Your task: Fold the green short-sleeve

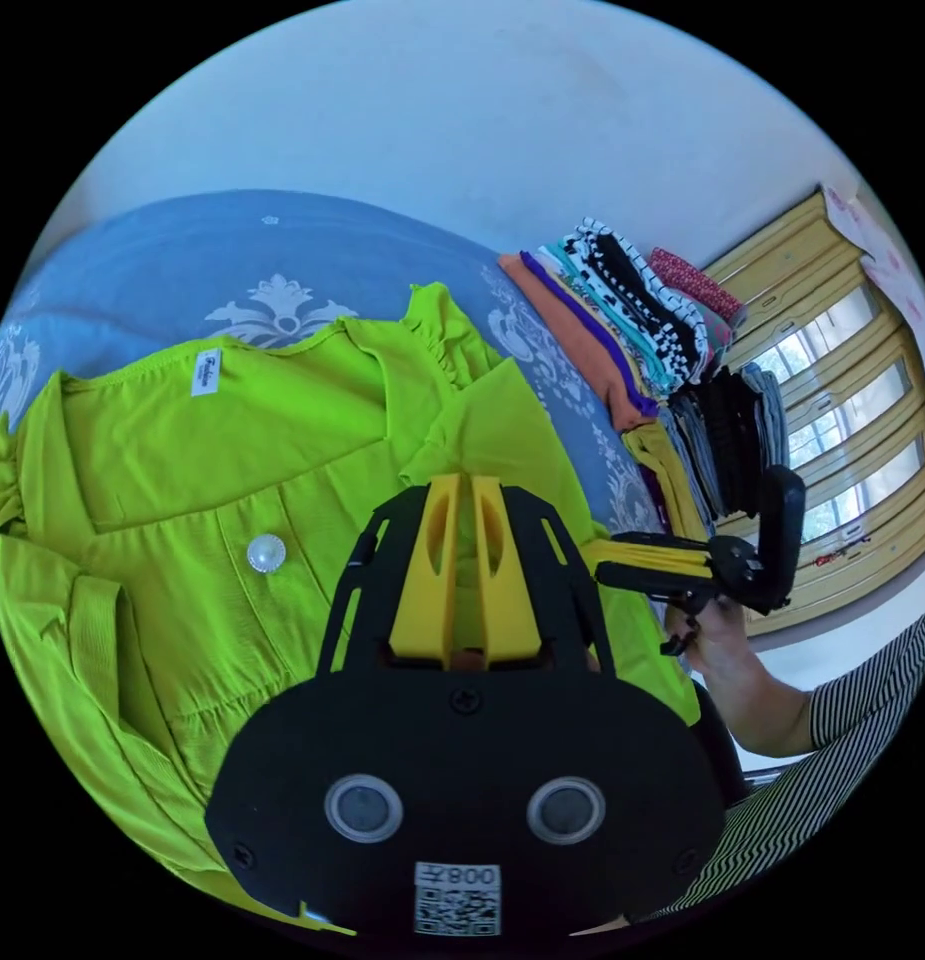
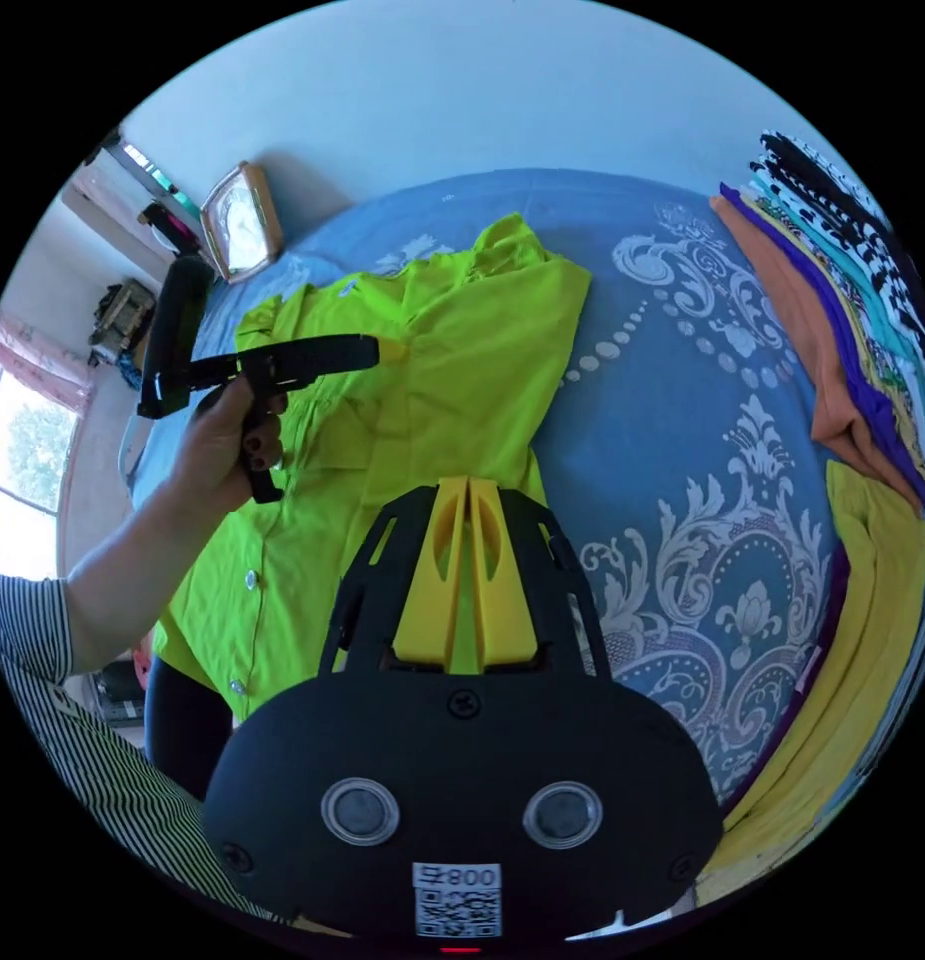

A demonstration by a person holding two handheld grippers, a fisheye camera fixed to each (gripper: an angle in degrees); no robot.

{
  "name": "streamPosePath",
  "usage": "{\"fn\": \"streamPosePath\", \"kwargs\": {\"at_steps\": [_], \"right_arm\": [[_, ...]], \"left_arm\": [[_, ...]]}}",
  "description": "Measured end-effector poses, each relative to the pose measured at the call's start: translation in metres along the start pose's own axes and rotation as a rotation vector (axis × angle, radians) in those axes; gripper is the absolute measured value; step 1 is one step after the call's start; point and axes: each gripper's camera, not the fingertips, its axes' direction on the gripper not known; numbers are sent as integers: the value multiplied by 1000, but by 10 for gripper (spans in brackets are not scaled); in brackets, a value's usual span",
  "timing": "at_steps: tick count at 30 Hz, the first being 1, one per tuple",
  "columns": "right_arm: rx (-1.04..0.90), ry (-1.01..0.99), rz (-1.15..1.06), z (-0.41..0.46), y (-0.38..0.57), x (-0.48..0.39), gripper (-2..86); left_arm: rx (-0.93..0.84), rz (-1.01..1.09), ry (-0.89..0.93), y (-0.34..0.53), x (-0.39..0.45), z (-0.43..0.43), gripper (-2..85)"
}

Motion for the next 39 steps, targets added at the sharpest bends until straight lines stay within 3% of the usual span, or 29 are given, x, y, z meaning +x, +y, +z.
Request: {"fn": "streamPosePath", "kwargs": {"at_steps": [11, 17, 22, 29, 39], "right_arm": [[17, -34, 84, -68, 56, 50, 1], [-33, -63, 138, -129, 133, 80, 1], [-90, -90, 175, -178, 212, 97, 3], [-162, -88, 246, -226, 318, 123, 15], [-170, -124, 323, -291, 406, 166, 65]], "left_arm": [[58, -94, -11, 198, -31, -66, 24], [13, -284, -84, 357, -64, -127, 36], [93, -524, -70, 500, -95, -177, 57], [93, -669, -109, 650, -125, -193, 83], [186, -862, 213, 831, -186, -157, 121]]}}
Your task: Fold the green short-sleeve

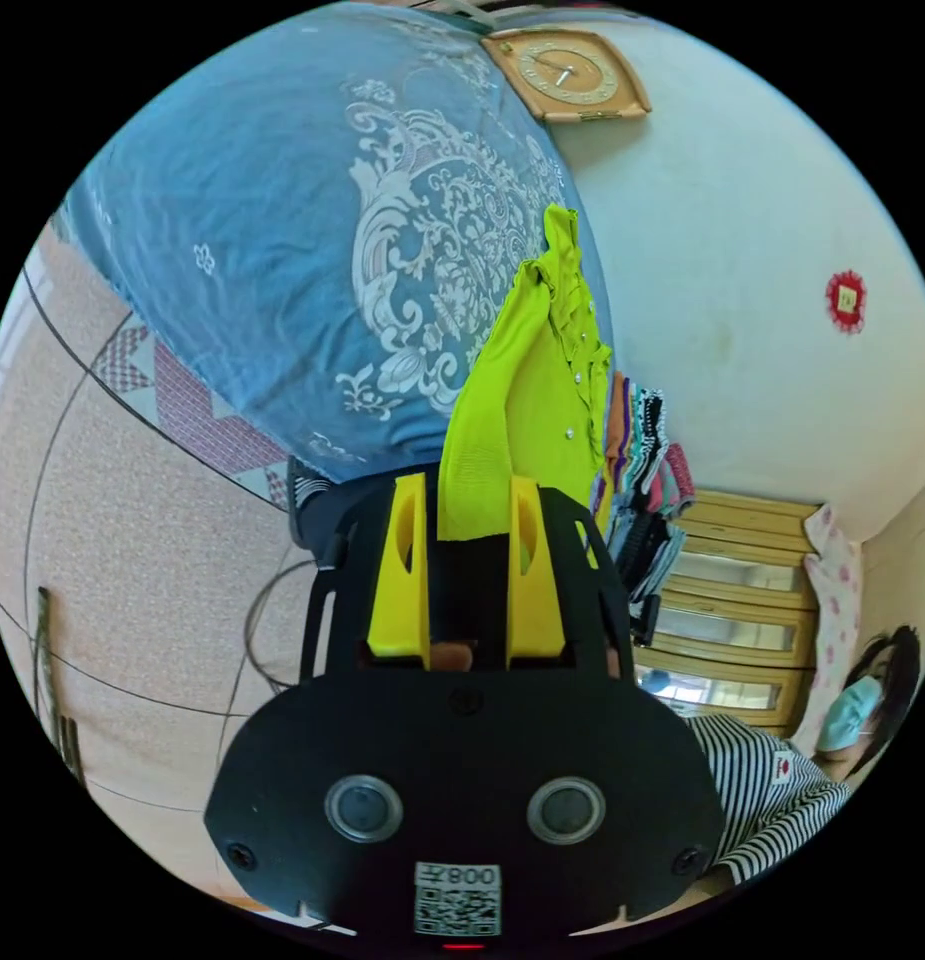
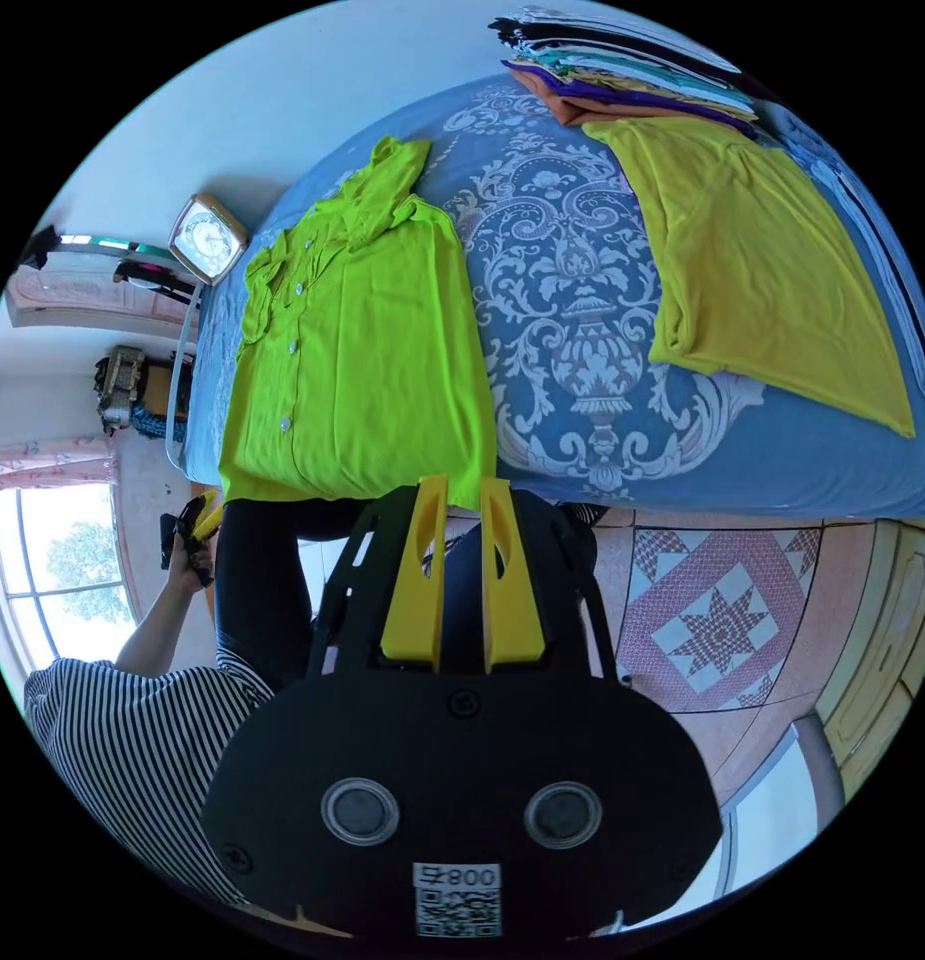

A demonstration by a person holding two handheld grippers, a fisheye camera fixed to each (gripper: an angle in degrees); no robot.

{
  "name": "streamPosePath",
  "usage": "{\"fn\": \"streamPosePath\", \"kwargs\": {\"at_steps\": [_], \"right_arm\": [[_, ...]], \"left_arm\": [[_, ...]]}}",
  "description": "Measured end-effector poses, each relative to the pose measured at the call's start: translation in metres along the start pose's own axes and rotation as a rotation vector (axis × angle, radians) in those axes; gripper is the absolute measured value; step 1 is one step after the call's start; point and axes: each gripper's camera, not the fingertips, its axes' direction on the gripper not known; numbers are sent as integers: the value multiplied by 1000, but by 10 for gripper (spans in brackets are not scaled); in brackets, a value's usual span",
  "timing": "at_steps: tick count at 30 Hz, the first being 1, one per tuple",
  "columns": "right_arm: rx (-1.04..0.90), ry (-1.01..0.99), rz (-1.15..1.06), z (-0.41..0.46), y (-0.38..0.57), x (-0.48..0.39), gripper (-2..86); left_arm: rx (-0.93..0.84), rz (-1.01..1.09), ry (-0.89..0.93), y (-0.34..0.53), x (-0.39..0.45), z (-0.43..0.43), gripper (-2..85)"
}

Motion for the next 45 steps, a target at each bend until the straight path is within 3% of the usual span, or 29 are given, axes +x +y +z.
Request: {"fn": "streamPosePath", "kwargs": {"at_steps": [14, 21, 27, 39, 45], "right_arm": [[-58, -10, 74, -37, 33, 61, 85], [-98, 34, 75, -61, 48, 81, 74], [-123, 23, 48, -86, 67, 101, 31], [44, -359, 8, -181, 134, 157, 3], [103, -454, -54, -226, 169, 172, 2]], "left_arm": [[-57, 25, -18, 56, -122, -4, 114], [-82, 56, -134, 79, -161, -6, 47], [-62, 64, -41, 105, -192, -12, 21], [-6, 134, 145, 169, -238, -50, 15], [6, 175, 200, 197, -255, -68, 14]]}}
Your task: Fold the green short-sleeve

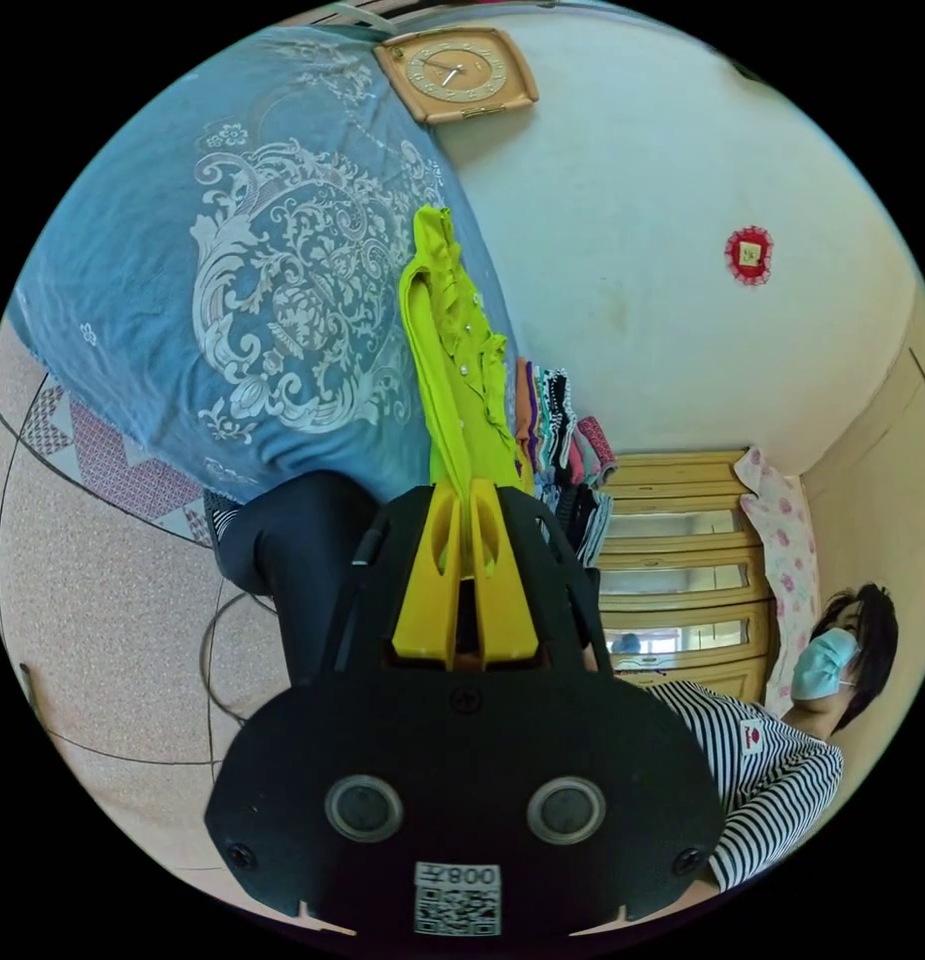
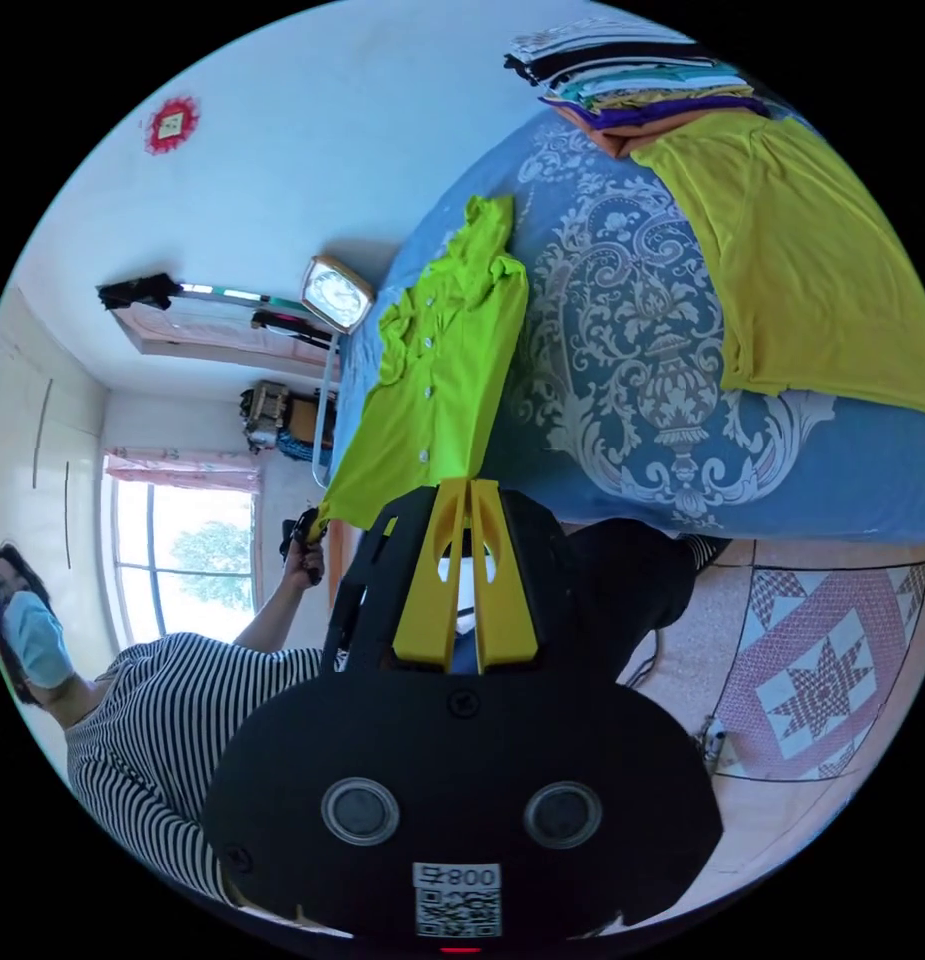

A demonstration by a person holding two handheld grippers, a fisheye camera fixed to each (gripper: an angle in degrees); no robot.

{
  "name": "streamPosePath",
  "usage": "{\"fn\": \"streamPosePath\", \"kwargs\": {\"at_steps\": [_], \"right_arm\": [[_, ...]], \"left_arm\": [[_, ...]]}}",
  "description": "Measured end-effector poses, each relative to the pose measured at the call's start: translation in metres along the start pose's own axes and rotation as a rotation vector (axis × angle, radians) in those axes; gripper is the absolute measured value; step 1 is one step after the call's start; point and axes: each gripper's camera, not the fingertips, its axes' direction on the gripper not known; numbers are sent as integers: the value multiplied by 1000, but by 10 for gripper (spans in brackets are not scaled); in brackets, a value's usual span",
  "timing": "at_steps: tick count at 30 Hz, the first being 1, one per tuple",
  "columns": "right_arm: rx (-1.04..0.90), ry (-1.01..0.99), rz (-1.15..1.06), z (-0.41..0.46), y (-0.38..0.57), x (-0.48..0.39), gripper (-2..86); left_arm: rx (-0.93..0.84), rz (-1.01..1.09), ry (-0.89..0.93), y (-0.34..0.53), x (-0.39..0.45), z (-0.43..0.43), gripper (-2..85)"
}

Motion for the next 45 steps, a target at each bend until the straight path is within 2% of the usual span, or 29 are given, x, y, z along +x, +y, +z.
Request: {"fn": "streamPosePath", "kwargs": {"at_steps": [15, 28, 38, 45], "right_arm": [[42, -84, -50, -80, 101, 8, 2], [79, -124, -18, -103, 198, 46, 1], [108, -145, -35, -95, 230, 64, 3], [126, -183, 4, -56, 216, 92, 3]], "left_arm": [[-3, 59, 55, 73, -15, -44, 14], [-29, 51, 66, 121, -26, -75, 15], [-21, 83, 88, 114, -9, -85, 14], [-11, 59, 123, 77, 0, -76, 15]]}}
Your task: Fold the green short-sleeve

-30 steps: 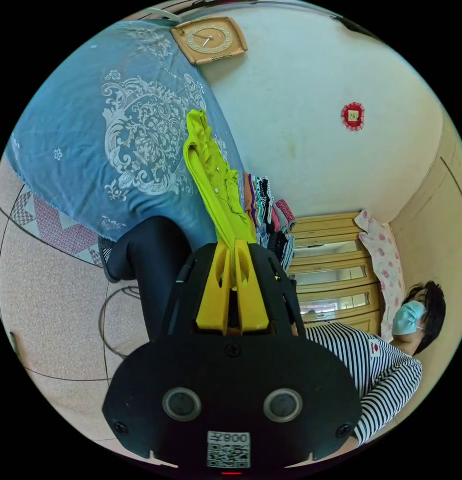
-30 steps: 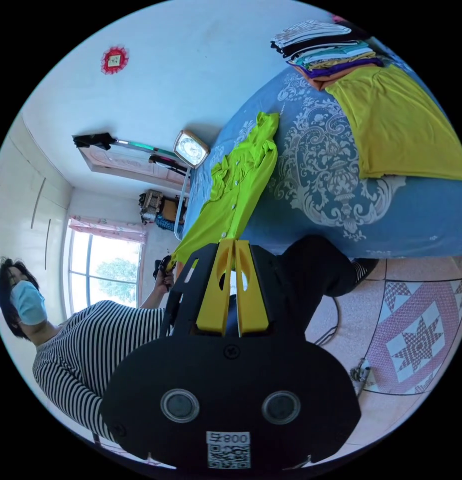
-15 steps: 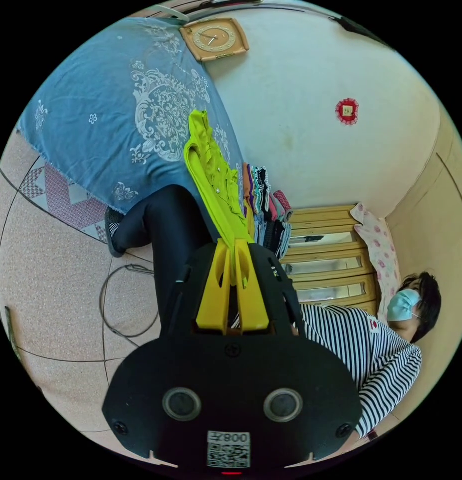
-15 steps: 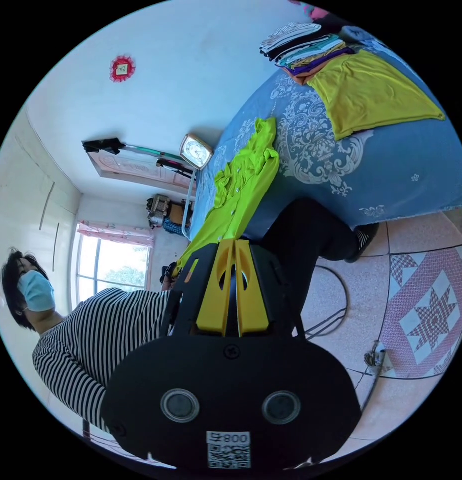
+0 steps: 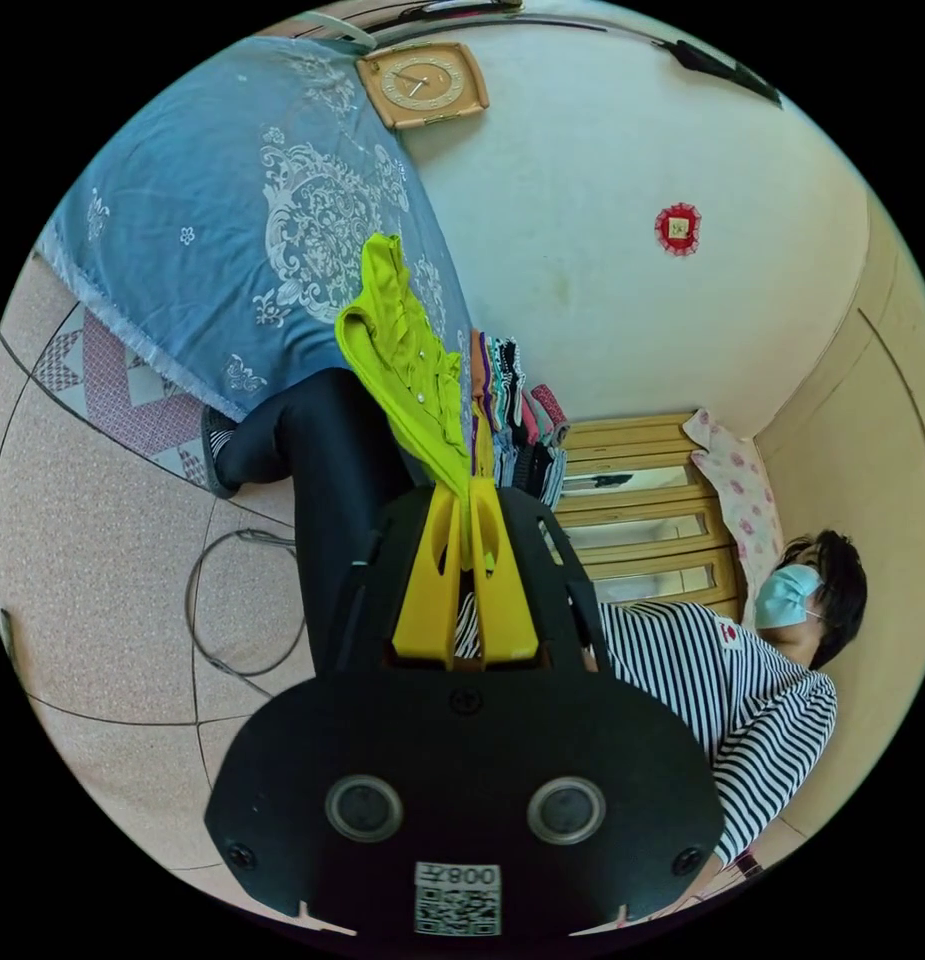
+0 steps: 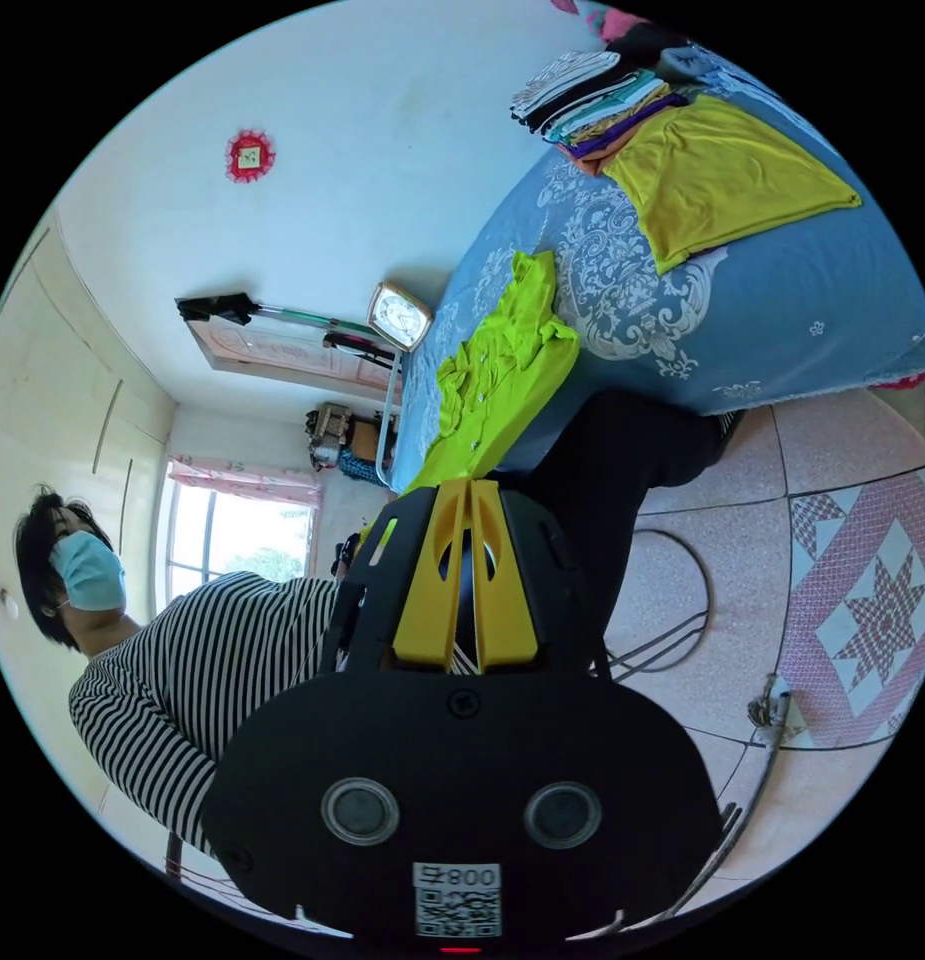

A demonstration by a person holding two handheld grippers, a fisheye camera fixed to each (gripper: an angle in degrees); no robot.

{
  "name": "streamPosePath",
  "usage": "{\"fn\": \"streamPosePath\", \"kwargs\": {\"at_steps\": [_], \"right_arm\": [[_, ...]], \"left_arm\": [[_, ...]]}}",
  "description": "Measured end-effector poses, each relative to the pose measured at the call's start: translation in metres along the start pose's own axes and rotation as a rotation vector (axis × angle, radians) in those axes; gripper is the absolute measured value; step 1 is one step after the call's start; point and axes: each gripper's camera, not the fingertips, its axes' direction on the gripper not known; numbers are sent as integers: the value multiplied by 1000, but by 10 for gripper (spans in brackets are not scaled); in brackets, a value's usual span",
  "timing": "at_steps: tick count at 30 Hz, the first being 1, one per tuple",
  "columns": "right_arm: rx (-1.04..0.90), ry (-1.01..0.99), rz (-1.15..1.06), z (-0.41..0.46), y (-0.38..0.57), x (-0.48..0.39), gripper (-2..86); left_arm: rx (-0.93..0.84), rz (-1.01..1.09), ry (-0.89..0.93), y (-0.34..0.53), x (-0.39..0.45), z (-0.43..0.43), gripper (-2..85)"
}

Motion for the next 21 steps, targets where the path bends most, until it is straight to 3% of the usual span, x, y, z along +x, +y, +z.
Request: {"fn": "streamPosePath", "kwargs": {"at_steps": [10, 21], "right_arm": [[7, 11, -44, 72, -76, 21, 2], [14, 27, -101, 202, -254, 46, 2]], "left_arm": [[6, 36, 10, -104, 32, 26, 15], [32, 83, -3, -281, 75, 83, 15]]}}
